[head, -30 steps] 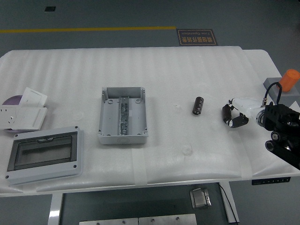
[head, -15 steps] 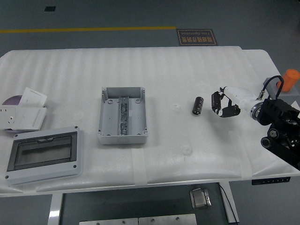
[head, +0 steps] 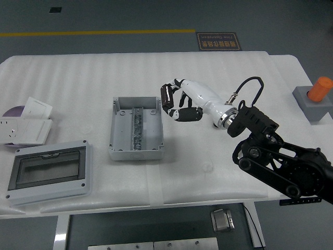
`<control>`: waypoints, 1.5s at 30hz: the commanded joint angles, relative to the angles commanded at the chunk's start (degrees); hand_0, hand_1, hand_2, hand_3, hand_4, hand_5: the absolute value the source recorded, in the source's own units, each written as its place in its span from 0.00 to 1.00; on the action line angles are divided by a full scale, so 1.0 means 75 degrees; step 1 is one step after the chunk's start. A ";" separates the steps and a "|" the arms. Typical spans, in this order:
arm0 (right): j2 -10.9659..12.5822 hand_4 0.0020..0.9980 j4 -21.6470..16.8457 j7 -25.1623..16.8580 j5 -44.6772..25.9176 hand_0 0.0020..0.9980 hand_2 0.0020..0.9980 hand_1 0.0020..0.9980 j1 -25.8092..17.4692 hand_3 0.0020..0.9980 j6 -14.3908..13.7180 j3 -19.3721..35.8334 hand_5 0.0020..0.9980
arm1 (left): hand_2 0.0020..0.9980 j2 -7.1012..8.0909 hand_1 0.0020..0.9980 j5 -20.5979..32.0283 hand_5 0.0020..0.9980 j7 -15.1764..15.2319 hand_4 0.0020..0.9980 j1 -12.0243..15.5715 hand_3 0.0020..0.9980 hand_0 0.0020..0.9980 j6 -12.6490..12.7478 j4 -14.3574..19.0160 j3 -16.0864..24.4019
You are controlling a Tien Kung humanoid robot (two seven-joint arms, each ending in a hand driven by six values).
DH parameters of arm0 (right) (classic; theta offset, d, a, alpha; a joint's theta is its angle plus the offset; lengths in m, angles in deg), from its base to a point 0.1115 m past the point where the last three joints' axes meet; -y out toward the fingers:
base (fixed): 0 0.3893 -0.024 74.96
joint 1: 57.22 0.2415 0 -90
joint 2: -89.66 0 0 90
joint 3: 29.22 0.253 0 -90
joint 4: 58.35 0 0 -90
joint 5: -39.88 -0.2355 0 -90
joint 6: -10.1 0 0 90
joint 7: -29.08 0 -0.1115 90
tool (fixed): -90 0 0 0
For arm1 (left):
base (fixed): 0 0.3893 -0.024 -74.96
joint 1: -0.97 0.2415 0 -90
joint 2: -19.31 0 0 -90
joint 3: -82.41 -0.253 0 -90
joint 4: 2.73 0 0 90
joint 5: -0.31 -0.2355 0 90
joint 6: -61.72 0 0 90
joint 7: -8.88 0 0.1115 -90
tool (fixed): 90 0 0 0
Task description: Pick up the battery,place it into the box
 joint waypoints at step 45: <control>0.1399 0.84 0.2291 0.0828 0.0053 0.97 0.95 0.92 0.0614 1.00 0.1550 -0.0583 0.43 | 0.51 0.0023 0.64 0.0020 0.41 -0.0065 0.62 -0.0048 0.57 0.64 -0.0045 0.0000 0.0021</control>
